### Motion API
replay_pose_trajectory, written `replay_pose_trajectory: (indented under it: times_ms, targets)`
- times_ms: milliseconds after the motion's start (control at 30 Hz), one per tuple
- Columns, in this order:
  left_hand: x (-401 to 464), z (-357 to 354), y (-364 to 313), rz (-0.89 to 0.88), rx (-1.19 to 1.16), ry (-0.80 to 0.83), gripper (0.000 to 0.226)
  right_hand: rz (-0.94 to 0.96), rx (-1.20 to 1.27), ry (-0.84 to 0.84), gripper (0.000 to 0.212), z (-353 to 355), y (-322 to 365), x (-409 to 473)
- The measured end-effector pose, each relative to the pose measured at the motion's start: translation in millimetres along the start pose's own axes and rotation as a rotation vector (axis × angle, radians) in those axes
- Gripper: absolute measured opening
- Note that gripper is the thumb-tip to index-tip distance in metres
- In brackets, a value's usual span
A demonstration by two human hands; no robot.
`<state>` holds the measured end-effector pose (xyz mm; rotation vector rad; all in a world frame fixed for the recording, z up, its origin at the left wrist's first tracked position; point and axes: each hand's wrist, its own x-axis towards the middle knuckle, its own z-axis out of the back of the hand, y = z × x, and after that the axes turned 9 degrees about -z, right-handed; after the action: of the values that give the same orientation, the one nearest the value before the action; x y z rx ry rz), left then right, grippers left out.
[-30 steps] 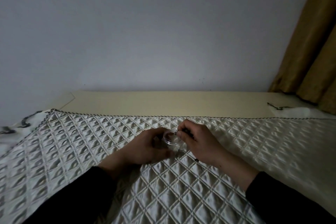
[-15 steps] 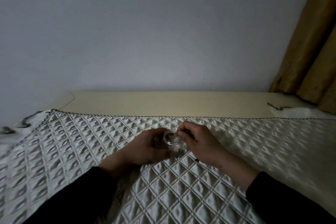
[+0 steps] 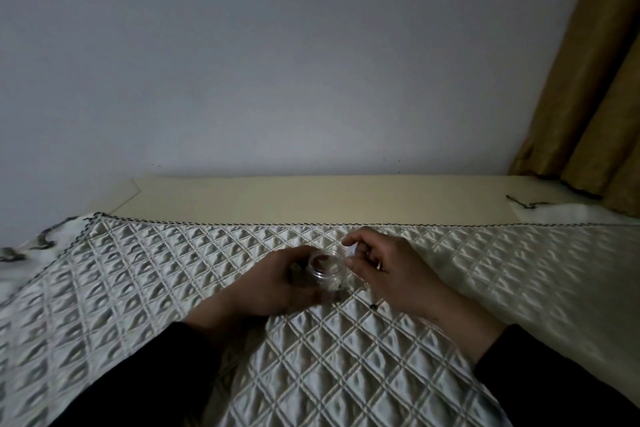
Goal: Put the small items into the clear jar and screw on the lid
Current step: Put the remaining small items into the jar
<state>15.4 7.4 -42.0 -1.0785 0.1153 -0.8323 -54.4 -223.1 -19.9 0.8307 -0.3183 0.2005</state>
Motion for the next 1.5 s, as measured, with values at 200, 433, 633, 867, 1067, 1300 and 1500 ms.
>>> replay_pose_trajectory:
  times_ms: [200,433,633,867,1067,1300,1500]
  targets:
    - [0,3,8,-0.002,0.035,0.012,0.061,-0.157,-0.384,0.212,0.089,26,-9,-7]
    - [1,3,10,0.003,0.0,0.016,0.066,-0.131,-0.583,0.302,0.098,15,-9,-13]
    - [1,3,10,0.001,0.072,0.018,0.057,-0.096,-0.562,0.267,0.083,9,-18,-10]
    - [2,4,15,0.007,0.087,0.002,0.052,-0.005,-0.504,0.199,0.057,-1,-21,-10]
    - [3,3,15,0.0,0.106,-0.002,0.057,0.012,-0.453,0.177,0.036,-4,-21,-10]
    - [2,4,12,-0.016,0.162,-0.009,0.054,0.007,-0.423,0.162,0.019,-9,-21,-9]
    - [2,3,12,-0.033,0.136,-0.011,0.055,0.043,-0.465,0.138,0.015,-10,-19,-8]
